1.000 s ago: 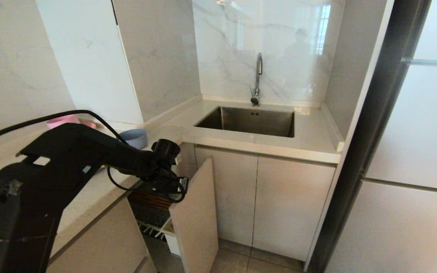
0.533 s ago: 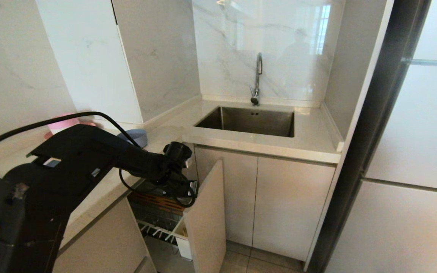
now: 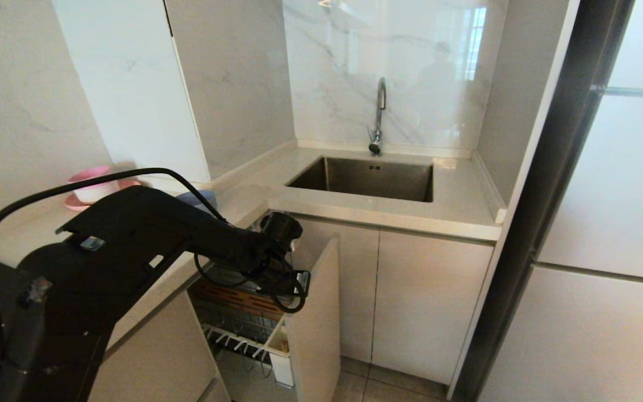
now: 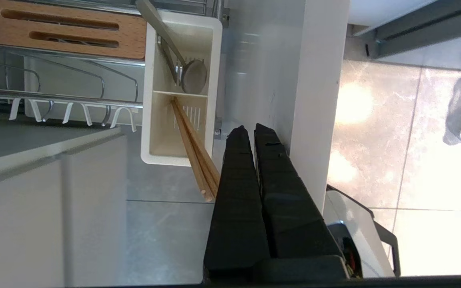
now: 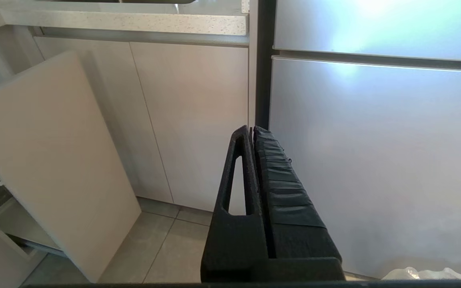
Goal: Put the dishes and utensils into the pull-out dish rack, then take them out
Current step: Open the cupboard
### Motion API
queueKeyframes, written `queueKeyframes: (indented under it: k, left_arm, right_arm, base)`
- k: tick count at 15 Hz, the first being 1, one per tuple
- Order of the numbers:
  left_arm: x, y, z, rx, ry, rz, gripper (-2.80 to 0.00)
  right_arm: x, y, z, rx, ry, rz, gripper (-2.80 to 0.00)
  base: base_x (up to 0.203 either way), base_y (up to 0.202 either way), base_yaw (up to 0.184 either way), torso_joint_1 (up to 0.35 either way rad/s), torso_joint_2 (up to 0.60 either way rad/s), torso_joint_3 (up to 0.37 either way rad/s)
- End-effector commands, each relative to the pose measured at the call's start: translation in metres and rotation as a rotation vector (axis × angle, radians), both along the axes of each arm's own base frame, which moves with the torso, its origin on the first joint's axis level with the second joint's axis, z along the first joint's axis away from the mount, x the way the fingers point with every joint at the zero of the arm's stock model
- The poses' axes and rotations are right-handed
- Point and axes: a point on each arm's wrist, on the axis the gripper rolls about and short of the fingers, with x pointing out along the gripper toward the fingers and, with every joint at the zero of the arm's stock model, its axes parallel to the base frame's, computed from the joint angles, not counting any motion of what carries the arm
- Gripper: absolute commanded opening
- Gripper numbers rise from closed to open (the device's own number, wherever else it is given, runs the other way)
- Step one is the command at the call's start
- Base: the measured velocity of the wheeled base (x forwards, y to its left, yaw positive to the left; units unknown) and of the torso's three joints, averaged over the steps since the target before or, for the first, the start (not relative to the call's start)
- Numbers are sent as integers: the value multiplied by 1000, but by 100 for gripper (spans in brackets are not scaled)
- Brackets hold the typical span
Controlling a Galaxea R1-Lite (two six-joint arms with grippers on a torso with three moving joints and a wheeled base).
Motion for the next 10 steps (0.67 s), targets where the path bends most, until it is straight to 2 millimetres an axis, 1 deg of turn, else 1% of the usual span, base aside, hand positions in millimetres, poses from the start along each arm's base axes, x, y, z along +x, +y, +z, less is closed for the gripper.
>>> queueKeyframes:
  k: [1, 10]
  left_arm:
    - [-3, -7, 1, -4, 2, -14, -280]
    - [-23, -46, -3, -29, 18, -68, -280]
  right_arm:
    - [0, 0, 0, 0, 1, 0, -280]
    - [0, 0, 0, 0, 1, 0, -280]
  base:
    - [0, 0, 0, 0, 0, 0]
    - [0, 0, 0, 0, 0, 0]
